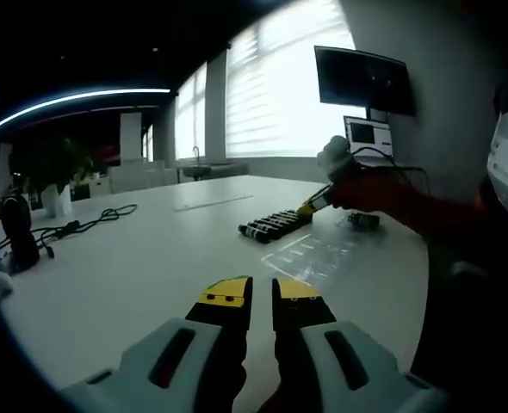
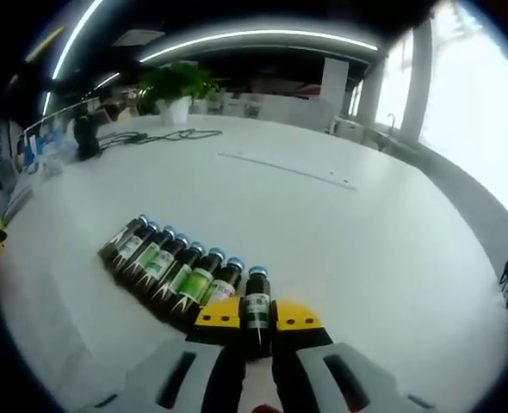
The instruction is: Grip medicine bottles put into box
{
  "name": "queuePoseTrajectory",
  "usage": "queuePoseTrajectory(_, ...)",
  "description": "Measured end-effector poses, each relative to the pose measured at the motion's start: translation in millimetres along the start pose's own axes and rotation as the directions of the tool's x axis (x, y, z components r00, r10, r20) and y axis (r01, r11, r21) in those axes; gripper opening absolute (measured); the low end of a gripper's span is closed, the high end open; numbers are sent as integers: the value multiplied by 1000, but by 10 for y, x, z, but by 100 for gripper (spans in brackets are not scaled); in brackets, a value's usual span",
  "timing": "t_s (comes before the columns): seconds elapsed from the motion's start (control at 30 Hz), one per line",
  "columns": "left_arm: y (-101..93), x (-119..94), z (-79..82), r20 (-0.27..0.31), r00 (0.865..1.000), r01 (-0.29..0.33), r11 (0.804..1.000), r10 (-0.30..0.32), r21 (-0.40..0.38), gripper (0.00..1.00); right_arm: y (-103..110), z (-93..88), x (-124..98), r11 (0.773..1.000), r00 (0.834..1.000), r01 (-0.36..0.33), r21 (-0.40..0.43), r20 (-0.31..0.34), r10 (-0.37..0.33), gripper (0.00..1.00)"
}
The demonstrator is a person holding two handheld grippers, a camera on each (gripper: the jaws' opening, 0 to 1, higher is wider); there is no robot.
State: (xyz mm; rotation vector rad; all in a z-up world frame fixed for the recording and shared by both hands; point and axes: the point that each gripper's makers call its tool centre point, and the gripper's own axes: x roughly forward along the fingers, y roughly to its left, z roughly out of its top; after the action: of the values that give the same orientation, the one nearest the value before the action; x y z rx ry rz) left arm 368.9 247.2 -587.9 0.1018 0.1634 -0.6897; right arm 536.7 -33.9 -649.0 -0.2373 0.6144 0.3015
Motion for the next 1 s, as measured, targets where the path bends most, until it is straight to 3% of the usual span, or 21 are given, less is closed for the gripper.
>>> queuePoseTrajectory(0.67, -11, -12, 36, 9, 1000, 2, 1000, -2, 0, 3, -36, 55, -133, 1000, 999, 14, -9, 32, -14, 6)
queuePoseTrajectory(1.0, -37, -20, 59, 13, 1000, 5, 1000, -5, 5, 3, 8, 49, -339, 1000, 998, 4, 20, 70, -5, 6)
